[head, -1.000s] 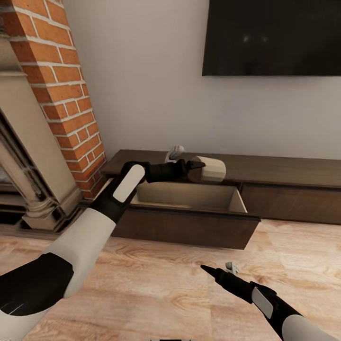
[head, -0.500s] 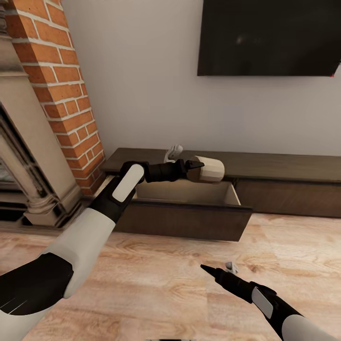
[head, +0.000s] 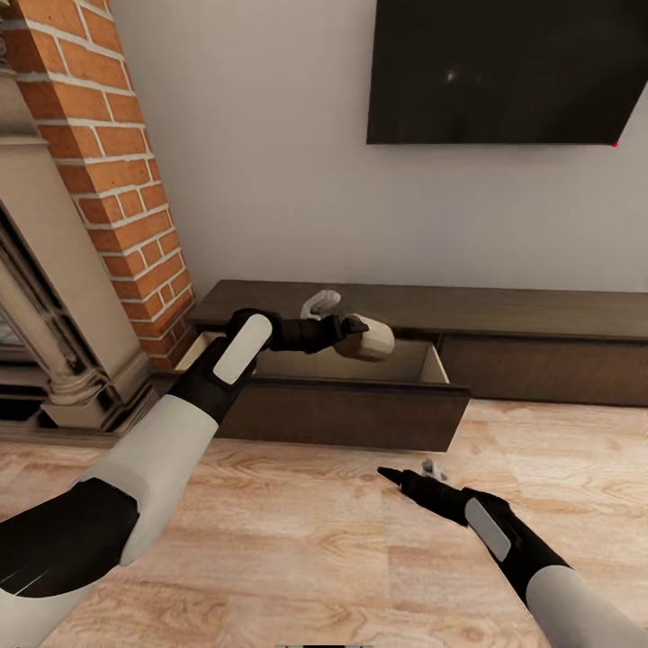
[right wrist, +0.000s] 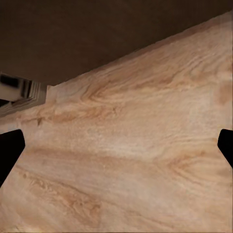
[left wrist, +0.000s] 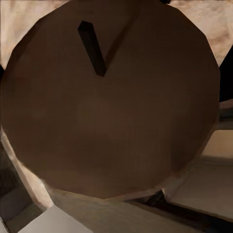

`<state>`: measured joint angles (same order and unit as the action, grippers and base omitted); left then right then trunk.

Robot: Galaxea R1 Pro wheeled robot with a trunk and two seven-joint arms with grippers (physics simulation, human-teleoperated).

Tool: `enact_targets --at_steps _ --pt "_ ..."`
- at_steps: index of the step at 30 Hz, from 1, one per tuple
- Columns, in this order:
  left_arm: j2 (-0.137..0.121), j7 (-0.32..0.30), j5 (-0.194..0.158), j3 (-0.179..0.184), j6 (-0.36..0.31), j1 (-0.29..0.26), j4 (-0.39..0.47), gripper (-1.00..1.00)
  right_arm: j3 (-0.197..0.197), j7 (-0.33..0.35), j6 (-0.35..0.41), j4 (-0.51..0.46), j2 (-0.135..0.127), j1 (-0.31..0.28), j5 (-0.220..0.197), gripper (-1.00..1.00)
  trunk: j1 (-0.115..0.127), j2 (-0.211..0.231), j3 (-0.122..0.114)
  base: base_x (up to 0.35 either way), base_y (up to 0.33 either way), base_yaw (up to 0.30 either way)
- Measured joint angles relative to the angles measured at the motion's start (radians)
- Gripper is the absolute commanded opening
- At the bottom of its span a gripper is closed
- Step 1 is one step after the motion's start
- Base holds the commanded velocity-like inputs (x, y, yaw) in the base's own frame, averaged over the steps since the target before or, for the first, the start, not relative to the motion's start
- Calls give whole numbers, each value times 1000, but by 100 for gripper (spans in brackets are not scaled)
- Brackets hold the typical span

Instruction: Place each of the two pumpkins and all three candles from the living room inside a cabinet in the living room (use any cabinet), then make sure every cabinet is closed, and position the cauldron so it is next to a table in the living room.

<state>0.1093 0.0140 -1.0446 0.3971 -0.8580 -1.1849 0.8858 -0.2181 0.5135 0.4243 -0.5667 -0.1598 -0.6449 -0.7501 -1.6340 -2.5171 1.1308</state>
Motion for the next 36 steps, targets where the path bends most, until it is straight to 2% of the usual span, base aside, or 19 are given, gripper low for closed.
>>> enact_targets --at_steps 1,2,3,4,5,6,7,8,9,12,13,14,19,23,25,28,33,36 --pt "0 10 -1 -5 -7 -1 -13 -100 3 -36 10 -33 0 -1 0 100 0 0 0 0 0 0" --pt "0 19 -16 -13 -17 -2 -24 -100 10 -59 16 -64 -1 -1 0 100 0 0 0 0 0 0" --pt "-3 43 -9 -29 -42 -2 -41 -100 38 -83 23 -123 -10 0 -1 100 0 0 0 0 0 0" --pt "-7 56 8 -34 -57 -3 -49 -100 55 -91 27 -155 -17 0 1 100 0 0 0 0 0 0" --pt "-9 62 -5 -37 -62 -3 -51 -100 62 -93 32 -169 -21 0 1 100 0 0 0 0 0 0" --pt "-26 80 -25 -44 -84 -4 -67 -100 87 -102 155 -236 -51 1 -1 100 0 0 0 0 0 0" --pt "-29 83 22 -43 -89 -4 -74 -100 89 -103 191 -249 -56 1 0 100 0 0 0 0 0 0" --pt "-31 84 -5 -44 -90 -4 -87 -100 91 -104 264 -270 -62 1 -1 100 0 0 0 0 0 0" --pt "-32 84 -15 -45 -90 -5 -94 -100 92 -105 304 -282 -64 1 -2 100 0 0 0 0 0 0" --pt "-35 87 -4 -46 -92 -6 -139 -100 95 -113 540 -367 -70 1 -8 100 0 0 0 0 0 0" --pt "-36 87 -8 -46 -92 -6 -149 -100 93 -115 603 -407 -71 1 -10 100 0 0 0 0 0 0" --pt "-39 88 -8 -46 -93 -7 -159 -100 91 -116 622 -461 -72 1 -12 100 0 0 0 0 0 0" --pt "-42 89 -8 -47 -94 -24 -173 -100 91 -116 622 -501 -73 -3 -8 100 0 0 0 0 0 0" --pt "-44 89 -6 -48 -94 -107 -223 -100 91 -116 622 -508 -74 -37 -7 100 0 0 0 0 0 0" --pt "-45 90 -7 -48 -93 -163 -279 -100 81 -117 622 -507 -74 -91 -8 100 0 0 0 0 0 0" --pt "-45 91 -9 -48 -93 -234 -339 -100 44 -120 622 -468 -74 -180 -6 100 0 0 0 0 0 0" --pt "-46 92 -10 -48 -94 -297 -388 -100 -14 -120 622 -361 -75 -312 -5 100 0 0 0 0 0 0" --pt "-45 105 26 -47 -96 -329 -437 -100 -30 -121 623 -206 -75 -431 -5 100 0 0 0 0 0 0"
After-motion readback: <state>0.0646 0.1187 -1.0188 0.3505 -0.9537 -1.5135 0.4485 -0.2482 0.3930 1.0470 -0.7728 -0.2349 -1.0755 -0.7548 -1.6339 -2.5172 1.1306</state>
